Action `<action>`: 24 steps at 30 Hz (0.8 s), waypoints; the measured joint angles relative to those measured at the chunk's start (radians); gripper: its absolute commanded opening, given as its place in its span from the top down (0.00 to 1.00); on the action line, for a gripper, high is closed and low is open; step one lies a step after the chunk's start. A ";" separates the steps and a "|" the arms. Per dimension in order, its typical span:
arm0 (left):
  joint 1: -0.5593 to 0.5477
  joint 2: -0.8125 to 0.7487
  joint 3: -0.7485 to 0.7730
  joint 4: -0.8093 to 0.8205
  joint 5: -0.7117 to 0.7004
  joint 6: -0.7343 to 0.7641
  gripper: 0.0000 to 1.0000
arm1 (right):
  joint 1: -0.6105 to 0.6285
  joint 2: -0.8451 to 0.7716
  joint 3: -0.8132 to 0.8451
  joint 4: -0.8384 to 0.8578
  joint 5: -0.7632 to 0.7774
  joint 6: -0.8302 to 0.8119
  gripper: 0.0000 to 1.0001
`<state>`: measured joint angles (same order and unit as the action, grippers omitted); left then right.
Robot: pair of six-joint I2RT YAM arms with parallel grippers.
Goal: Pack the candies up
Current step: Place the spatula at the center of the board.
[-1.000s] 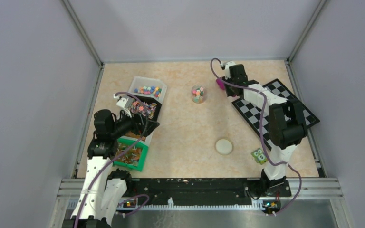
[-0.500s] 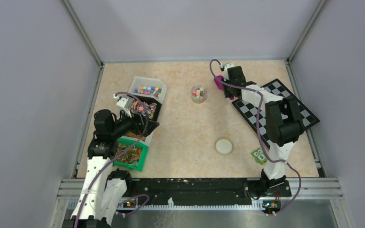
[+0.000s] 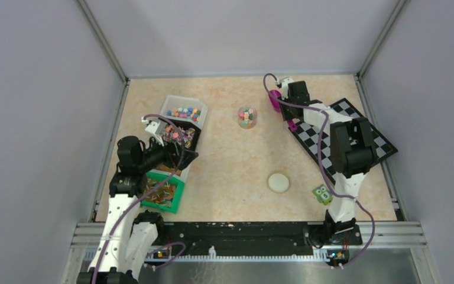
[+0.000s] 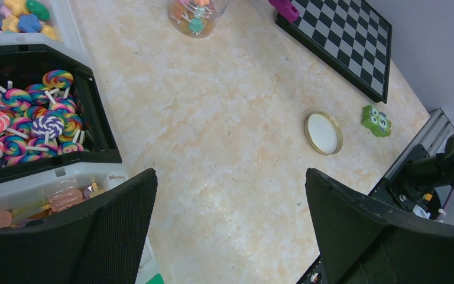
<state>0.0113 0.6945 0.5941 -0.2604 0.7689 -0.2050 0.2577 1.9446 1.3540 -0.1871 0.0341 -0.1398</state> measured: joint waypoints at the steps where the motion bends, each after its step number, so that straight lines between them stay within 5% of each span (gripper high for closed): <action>1: 0.000 0.000 0.000 0.000 0.000 0.000 0.01 | -0.004 0.015 0.010 0.000 -0.005 -0.013 0.66; 10: -0.002 0.013 0.000 -0.002 -0.002 0.003 0.01 | -0.027 0.060 0.066 -0.013 0.006 -0.109 0.66; 15: -0.003 0.022 0.000 -0.002 -0.004 0.006 0.01 | -0.032 0.060 0.077 -0.013 0.009 -0.160 0.79; 24: -0.003 0.048 0.000 -0.003 -0.005 0.007 0.01 | -0.072 0.153 0.208 -0.004 -0.016 -0.201 0.77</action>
<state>0.0082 0.7429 0.5941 -0.2630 0.7643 -0.1982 0.1852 2.0975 1.5620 -0.1913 0.0181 -0.3408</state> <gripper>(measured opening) 0.987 0.244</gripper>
